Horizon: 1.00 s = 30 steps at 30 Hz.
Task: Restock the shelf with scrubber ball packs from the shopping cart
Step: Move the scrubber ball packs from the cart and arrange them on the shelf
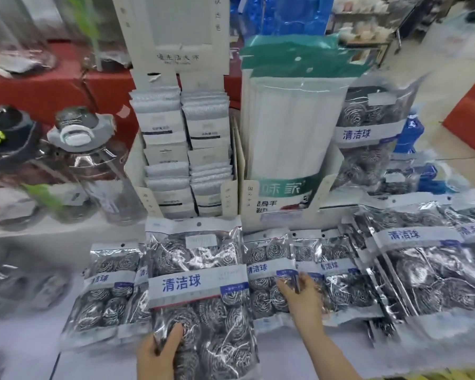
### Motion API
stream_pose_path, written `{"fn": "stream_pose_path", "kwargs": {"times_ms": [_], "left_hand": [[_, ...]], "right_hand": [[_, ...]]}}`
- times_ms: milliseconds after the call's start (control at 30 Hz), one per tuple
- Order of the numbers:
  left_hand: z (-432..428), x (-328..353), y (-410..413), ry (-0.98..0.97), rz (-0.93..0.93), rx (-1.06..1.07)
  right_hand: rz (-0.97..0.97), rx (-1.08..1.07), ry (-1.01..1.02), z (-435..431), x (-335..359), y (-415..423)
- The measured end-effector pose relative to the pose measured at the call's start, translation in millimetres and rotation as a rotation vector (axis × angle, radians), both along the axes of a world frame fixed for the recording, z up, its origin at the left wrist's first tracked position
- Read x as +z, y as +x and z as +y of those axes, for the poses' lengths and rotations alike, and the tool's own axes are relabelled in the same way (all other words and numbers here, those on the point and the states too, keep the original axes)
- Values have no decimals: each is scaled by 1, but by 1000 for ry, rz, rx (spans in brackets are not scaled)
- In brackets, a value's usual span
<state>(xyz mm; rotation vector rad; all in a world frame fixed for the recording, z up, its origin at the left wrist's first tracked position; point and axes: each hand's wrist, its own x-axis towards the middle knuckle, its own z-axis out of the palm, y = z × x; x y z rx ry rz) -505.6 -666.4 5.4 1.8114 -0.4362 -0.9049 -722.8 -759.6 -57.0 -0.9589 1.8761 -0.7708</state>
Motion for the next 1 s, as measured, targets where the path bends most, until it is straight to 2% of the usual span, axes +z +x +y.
{"fn": "stream_pose_path", "kwargs": {"times_ms": [100,233,400,467,533,667,800,933,1000], "left_hand": [[-2,-3,-17,47,-2,36],[-1,-8,-37,-2,15,24],[-1,-8,-61,-17,11,-18],[-1,-11,-69,-32,35,-8],[0,-10,-78,-38,92,-3],[-3,-9,-107,-71,46,-67],[-10,1,-146,-90,41,-192],[-20,8,-189,-101,190,-140],[-26,12,-212,-121,169,-163]], "right_hand": [[5,28,9,-9,-5,-3],[107,138,-8,-13,-11,-14],[100,239,-32,-16,-6,-37],[16,203,-43,-13,6,-47],[-189,206,-22,-6,24,-59],[-388,412,65,22,54,-77],[-384,302,12,37,65,-104],[-395,197,-74,38,89,-149],[-339,199,-129,35,100,-173]]}}
